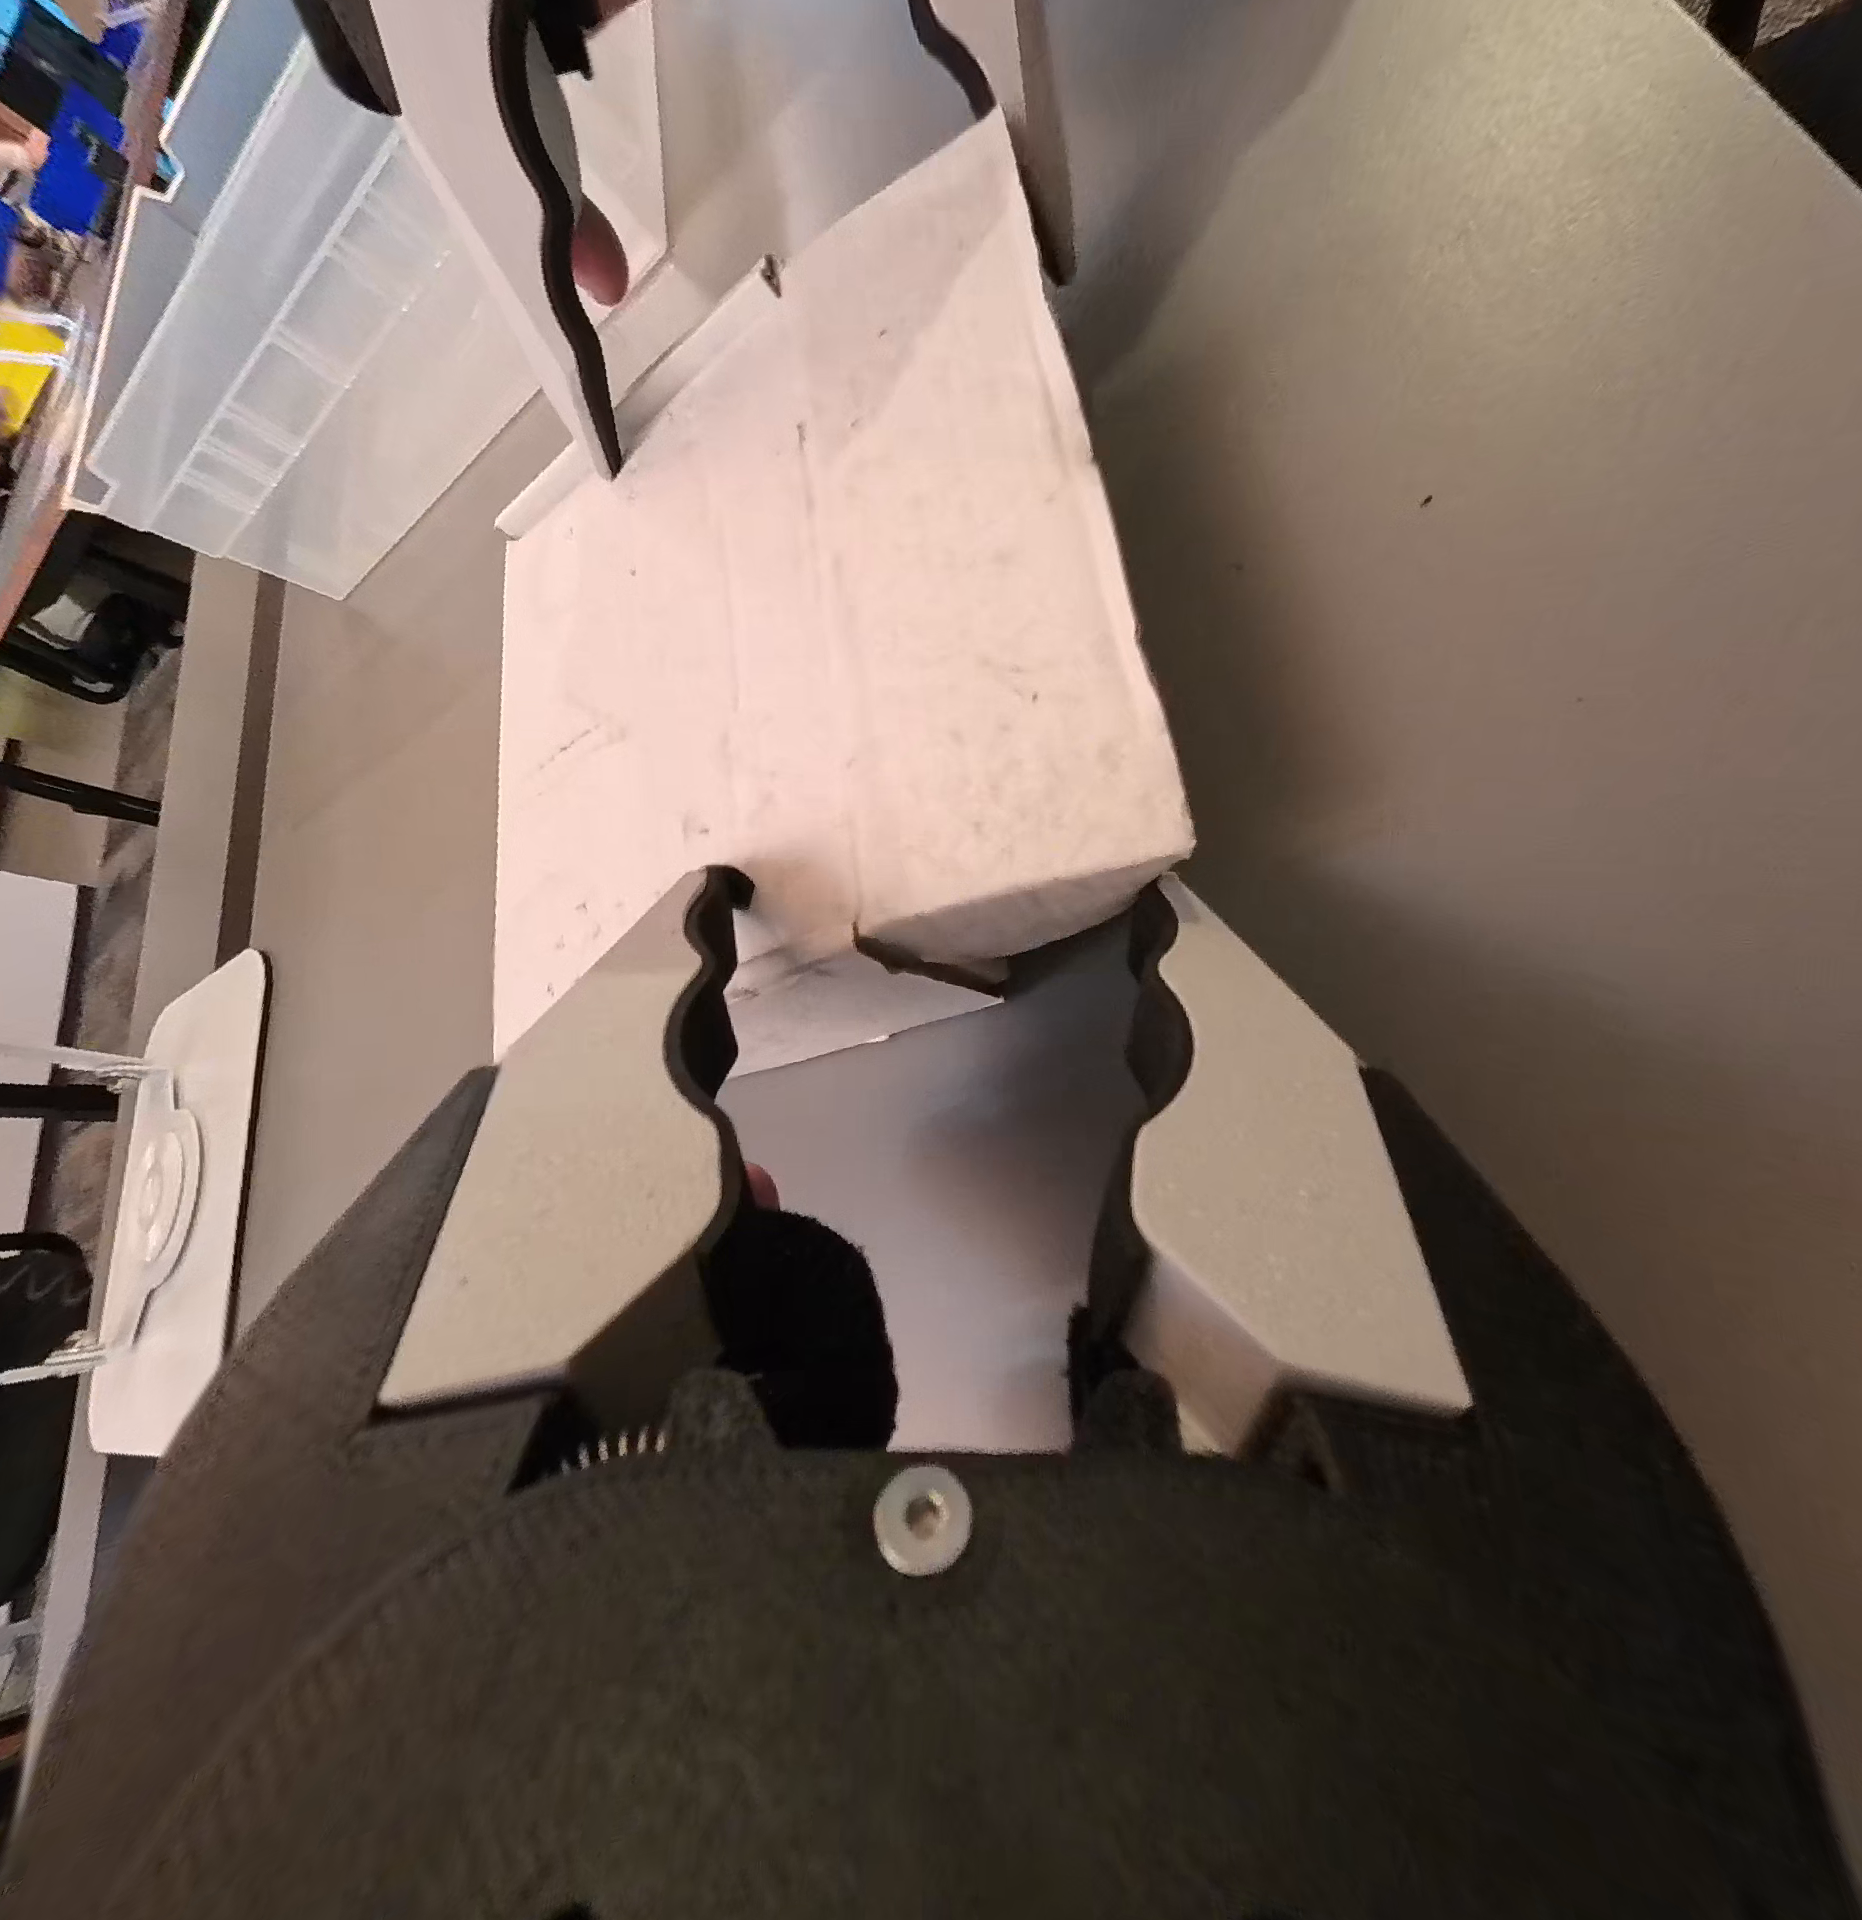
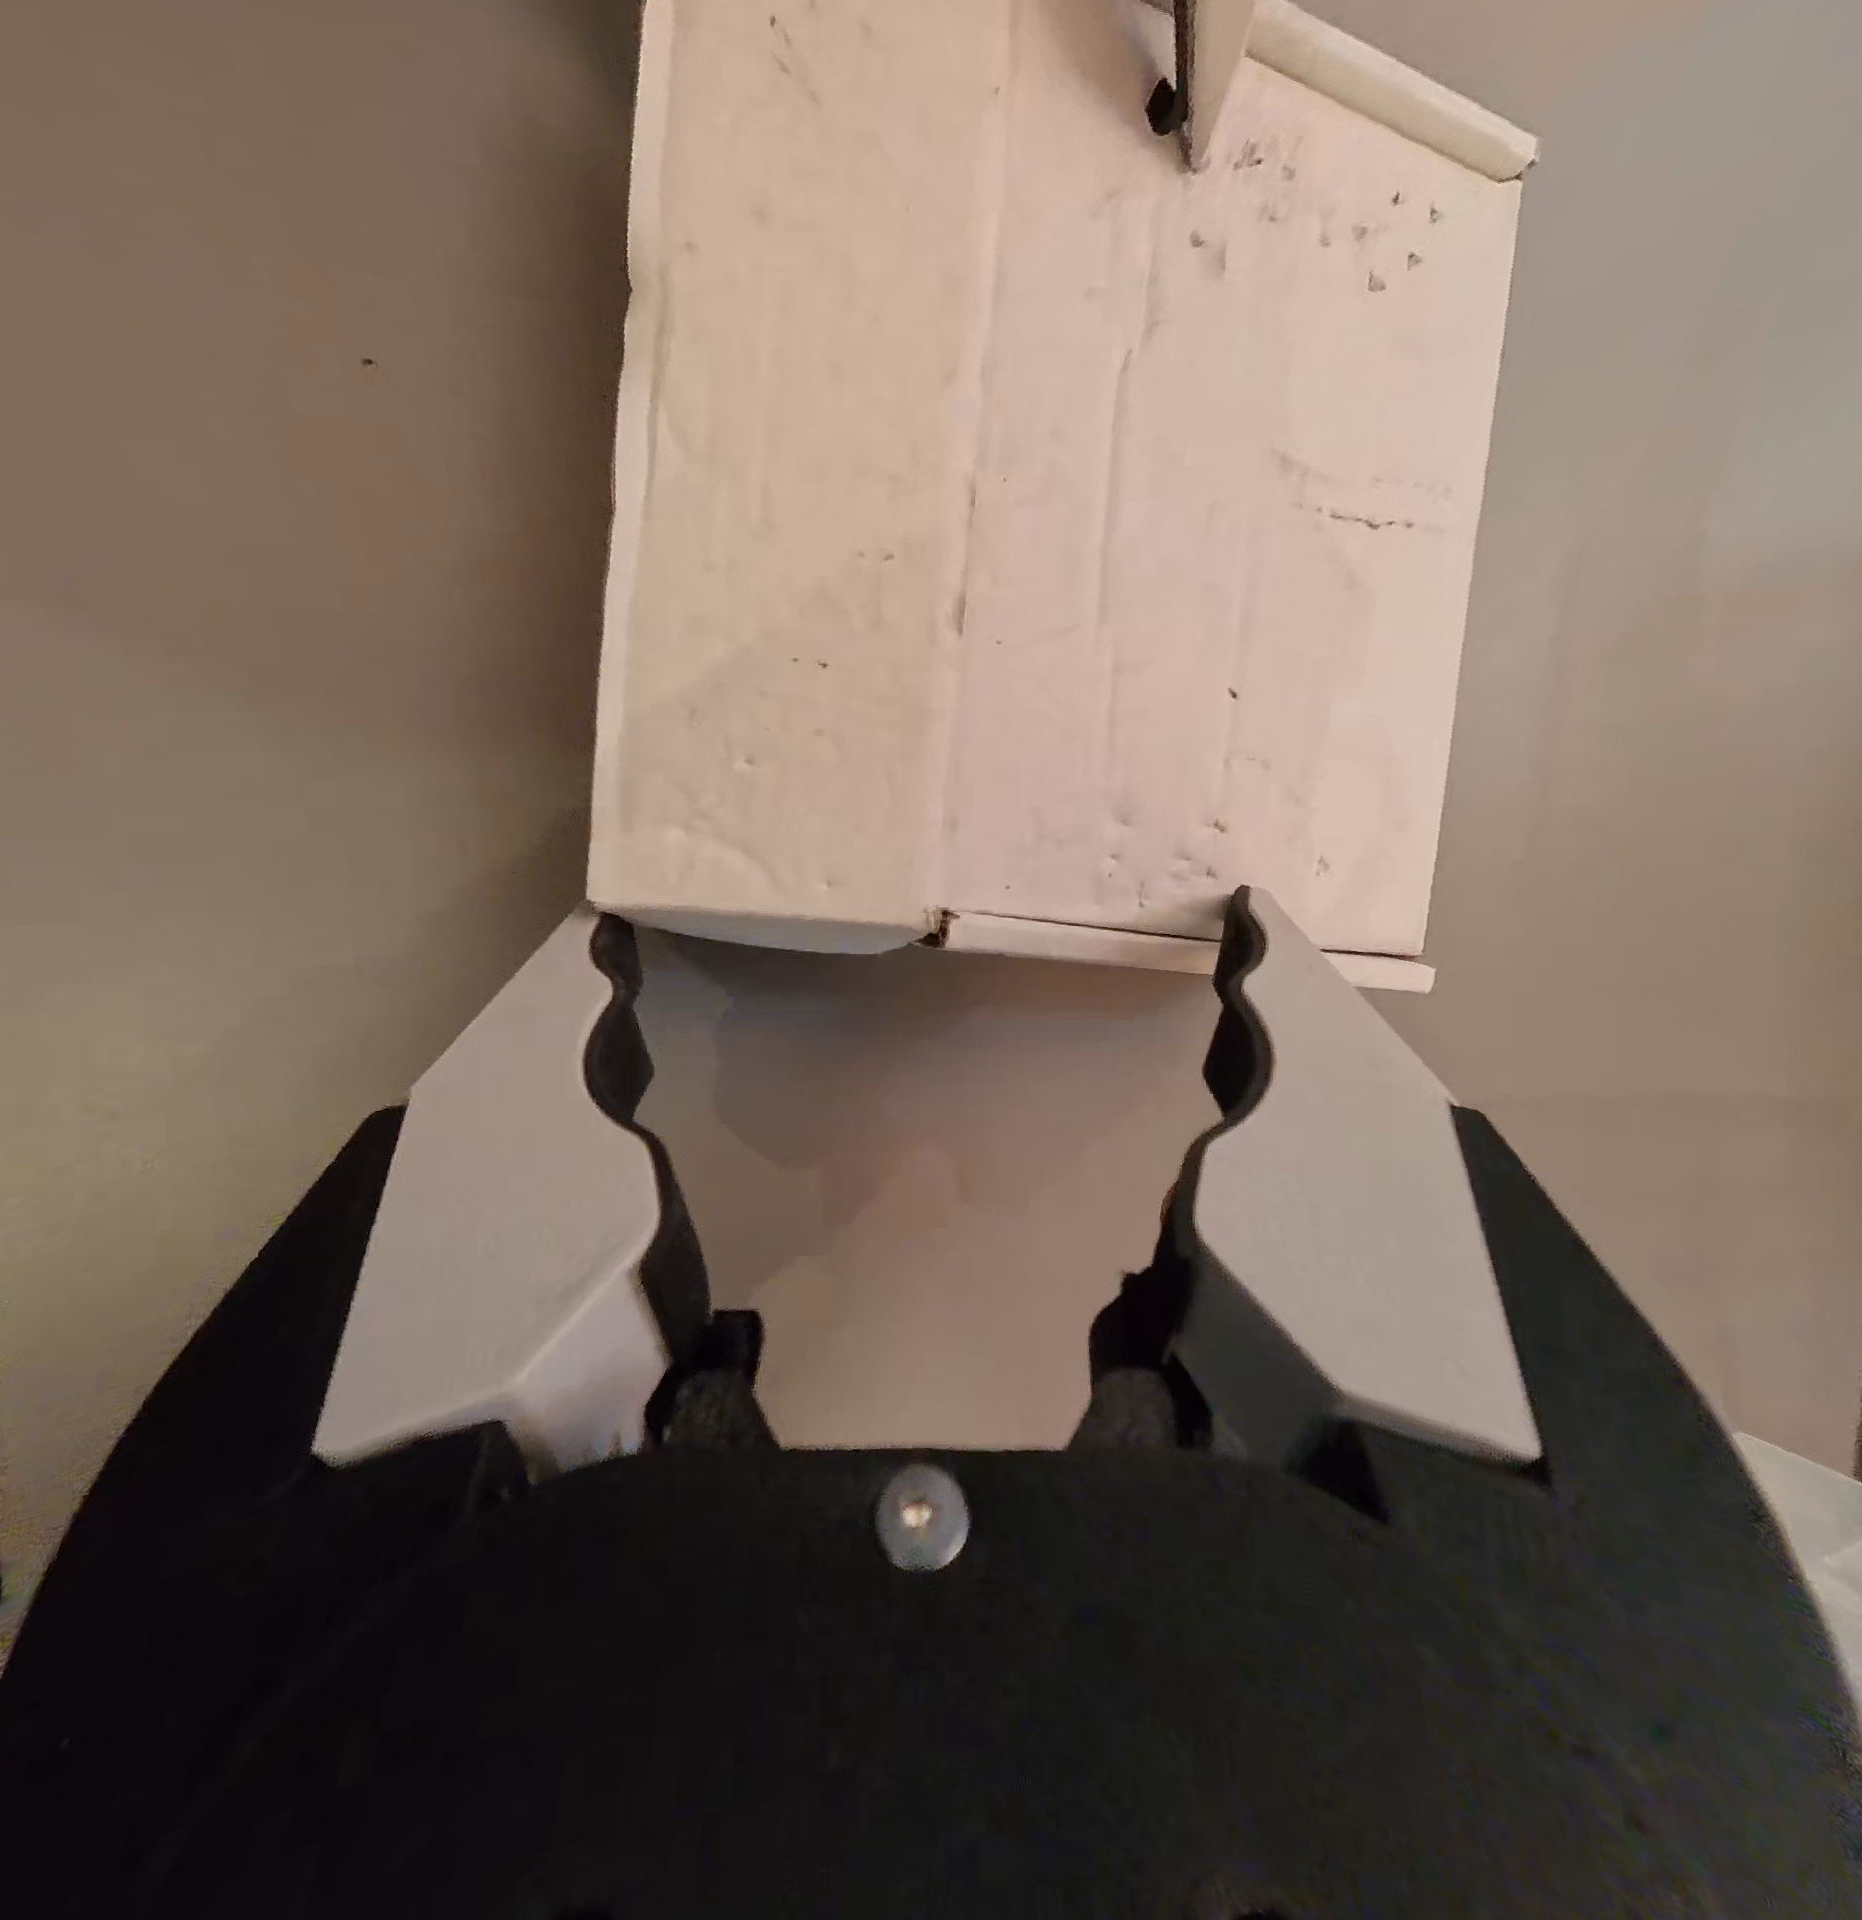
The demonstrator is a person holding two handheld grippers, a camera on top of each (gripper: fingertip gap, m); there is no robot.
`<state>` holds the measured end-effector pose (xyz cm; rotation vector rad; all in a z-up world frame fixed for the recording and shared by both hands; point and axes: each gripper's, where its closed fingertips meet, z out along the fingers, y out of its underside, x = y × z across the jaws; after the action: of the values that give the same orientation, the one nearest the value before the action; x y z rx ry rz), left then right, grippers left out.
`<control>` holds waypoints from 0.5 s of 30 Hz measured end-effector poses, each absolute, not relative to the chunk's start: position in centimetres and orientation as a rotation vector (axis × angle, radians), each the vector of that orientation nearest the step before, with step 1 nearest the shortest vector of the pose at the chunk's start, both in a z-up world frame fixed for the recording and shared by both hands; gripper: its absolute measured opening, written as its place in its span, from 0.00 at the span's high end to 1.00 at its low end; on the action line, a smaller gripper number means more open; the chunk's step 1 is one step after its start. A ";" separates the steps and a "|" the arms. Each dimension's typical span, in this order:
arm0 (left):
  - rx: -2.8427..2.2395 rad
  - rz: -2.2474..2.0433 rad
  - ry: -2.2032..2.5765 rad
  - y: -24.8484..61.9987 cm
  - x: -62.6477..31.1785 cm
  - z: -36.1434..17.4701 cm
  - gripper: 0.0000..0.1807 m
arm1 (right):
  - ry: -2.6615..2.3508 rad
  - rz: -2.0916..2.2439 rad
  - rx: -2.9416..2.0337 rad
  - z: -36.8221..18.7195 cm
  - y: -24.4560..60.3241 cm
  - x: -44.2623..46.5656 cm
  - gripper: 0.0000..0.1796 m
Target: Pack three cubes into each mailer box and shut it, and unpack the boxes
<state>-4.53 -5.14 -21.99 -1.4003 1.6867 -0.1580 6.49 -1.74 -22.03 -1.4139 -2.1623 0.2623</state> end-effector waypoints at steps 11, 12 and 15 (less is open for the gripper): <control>-1.394 -0.137 1.693 -5.1 -4.5 -22.0 0.58 | -2.092 0.246 -1.384 -22.3 -1.5 6.2 0.40; -1.392 -0.133 1.692 -5.1 -4.5 -22.0 0.58 | -2.096 0.244 -1.381 -22.3 -1.5 6.2 0.40; -1.378 -0.104 1.685 -5.0 -4.5 -22.1 0.58 | -2.094 0.203 -1.361 -22.4 -1.3 6.2 0.40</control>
<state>-4.50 -4.98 -22.06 -1.3783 1.6850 -0.1041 6.18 -1.29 -22.39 -1.3607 -2.0943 0.2033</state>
